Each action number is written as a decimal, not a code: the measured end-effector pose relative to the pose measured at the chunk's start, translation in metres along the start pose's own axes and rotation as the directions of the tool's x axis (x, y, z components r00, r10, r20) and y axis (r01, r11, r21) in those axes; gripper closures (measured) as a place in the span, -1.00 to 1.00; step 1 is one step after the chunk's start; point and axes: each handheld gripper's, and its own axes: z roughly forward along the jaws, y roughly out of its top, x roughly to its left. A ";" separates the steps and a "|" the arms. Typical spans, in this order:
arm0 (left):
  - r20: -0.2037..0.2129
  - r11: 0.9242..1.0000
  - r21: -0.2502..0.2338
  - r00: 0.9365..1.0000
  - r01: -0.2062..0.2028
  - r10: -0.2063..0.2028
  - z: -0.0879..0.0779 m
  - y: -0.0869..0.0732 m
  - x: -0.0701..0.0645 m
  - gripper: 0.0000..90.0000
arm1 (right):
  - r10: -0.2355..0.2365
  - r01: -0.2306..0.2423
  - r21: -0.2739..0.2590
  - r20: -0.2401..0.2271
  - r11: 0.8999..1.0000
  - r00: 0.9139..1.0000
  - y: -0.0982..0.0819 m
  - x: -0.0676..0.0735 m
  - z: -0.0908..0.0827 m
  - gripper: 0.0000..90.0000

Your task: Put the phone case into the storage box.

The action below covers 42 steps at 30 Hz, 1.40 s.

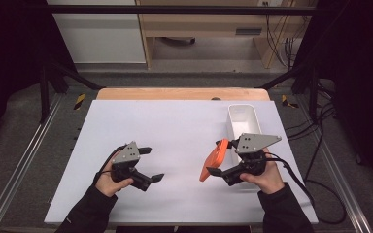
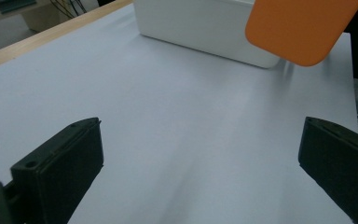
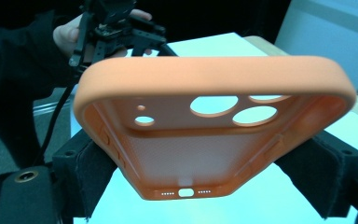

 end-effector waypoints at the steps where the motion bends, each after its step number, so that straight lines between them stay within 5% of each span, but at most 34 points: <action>1: -0.009 1.000 -0.001 1.000 0.004 -0.004 -0.001 -0.001 0.001 -1.00 | 0.004 -0.004 -0.006 0.006 1.000 1.000 0.001 -0.001 -0.001 -0.64; 15: -0.131 0.998 -0.018 0.990 0.053 -0.055 -0.020 -0.012 0.013 -1.00 | 0.021 -0.020 -0.012 0.109 1.000 0.994 0.009 -0.008 -0.015 -0.64; 22: -0.188 0.997 -0.040 0.979 0.069 -0.075 -0.032 -0.020 0.019 -1.00 | 0.032 -0.030 -0.018 0.151 0.999 0.988 0.013 -0.011 -0.019 -0.64; 29: -0.250 0.993 -0.063 0.962 0.097 -0.109 -0.044 -0.033 0.027 -1.00 | 0.039 -0.035 -0.026 0.182 0.999 0.982 0.022 -0.014 -0.024 -0.64; 35: -0.283 0.991 -0.075 0.950 0.115 -0.132 -0.050 -0.040 0.031 -1.00 | 0.050 -0.049 -0.013 0.234 0.999 0.971 0.029 -0.020 -0.028 -0.65; 42: -0.301 0.990 -0.069 0.944 0.120 -0.135 -0.053 -0.047 0.033 -1.00 | 0.094 -0.093 -0.016 0.301 0.996 0.949 0.038 -0.031 -0.033 -0.64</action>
